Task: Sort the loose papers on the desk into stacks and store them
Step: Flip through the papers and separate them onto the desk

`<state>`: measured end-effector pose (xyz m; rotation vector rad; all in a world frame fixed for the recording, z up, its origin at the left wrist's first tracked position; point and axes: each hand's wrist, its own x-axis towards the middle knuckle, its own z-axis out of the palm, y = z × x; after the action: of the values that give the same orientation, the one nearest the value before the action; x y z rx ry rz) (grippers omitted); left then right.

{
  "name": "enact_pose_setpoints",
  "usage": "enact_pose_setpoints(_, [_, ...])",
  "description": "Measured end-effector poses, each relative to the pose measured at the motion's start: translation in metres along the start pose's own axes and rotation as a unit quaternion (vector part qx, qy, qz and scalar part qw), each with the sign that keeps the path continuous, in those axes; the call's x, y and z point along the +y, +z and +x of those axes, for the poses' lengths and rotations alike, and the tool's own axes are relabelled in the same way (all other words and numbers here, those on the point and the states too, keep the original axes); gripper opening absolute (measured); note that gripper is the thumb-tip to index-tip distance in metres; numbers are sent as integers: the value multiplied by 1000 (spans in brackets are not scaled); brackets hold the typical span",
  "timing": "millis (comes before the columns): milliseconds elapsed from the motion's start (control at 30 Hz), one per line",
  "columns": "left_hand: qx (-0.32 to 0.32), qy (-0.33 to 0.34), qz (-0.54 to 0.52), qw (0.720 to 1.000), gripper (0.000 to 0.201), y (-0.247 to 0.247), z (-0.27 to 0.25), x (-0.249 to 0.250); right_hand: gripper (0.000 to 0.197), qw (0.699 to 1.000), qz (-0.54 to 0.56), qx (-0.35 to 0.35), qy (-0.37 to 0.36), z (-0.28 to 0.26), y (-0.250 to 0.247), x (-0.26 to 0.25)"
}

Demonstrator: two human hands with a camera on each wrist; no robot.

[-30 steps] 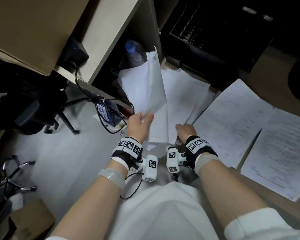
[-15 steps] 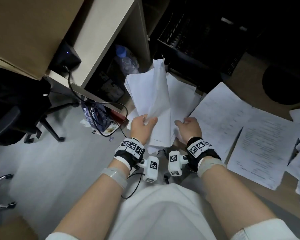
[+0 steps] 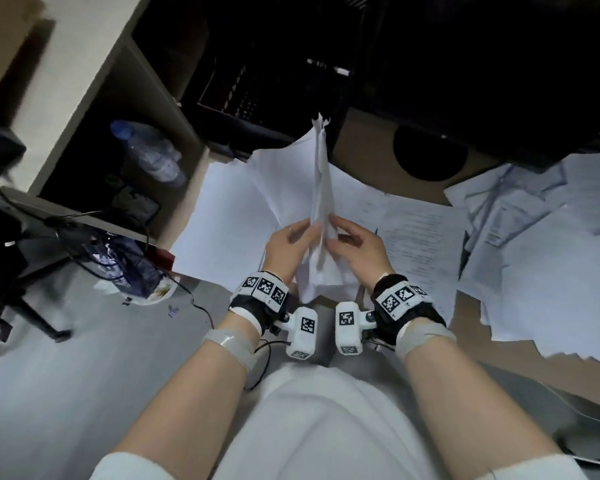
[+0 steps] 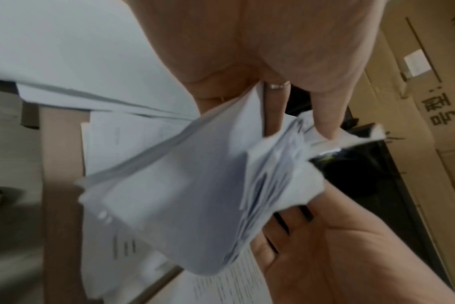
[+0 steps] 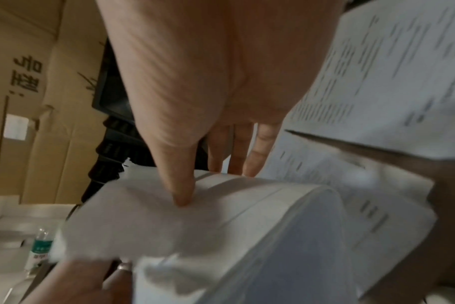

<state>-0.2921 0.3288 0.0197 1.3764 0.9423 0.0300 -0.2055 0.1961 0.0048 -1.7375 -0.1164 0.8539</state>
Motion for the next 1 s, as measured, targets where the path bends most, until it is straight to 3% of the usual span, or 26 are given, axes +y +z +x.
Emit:
enact_pose_setpoints(133, [14, 11, 41, 999, 58, 44, -14, 3, 24, 998, 49, -22, 15, -17, -46, -12])
enact_pose_setpoints(200, [22, 21, 47, 998, 57, 68, -23, 5, 28, 994, 94, -29, 47, -28, -73, -17])
enact_pose_setpoints(267, [30, 39, 57, 997, 51, 90, -30, 4, 32, 993, 95, -31, 58, -35, -98, -15])
enact_pose_setpoints(333, [36, 51, 70, 996, 32, 109, -37, 1, 22, 998, 46, -27, 35, -39, -117, -5])
enact_pose_setpoints(433, [59, 47, 72, 995, 15, 129, -43, -4, 13, 999, 9, 40, 19, -41, -142, 16])
enact_pose_setpoints(567, [79, 27, 52, 995, 15, 135, -47, -6, 28, 987, -5, 147, 68, -44, -179, 46])
enact_pose_setpoints(667, [58, 19, 36, 998, 13, 140, -53, -4, 54, 986, -11, 124, 114, -43, -195, 70])
enact_pose_setpoints(767, [33, -5, 22, 999, 14, 142, -54, -3, 31, 989, 16, 107, 102, -47, -197, 68])
enact_pose_setpoints(867, [30, -11, 33, 999, 12, 132, -51, -6, 21, 990, -35, 116, 76, -38, -196, 76])
enact_pose_setpoints(1000, [79, -6, 38, 996, 11, 110, -47, -14, 38, 985, -81, 123, 88, -28, -176, 80])
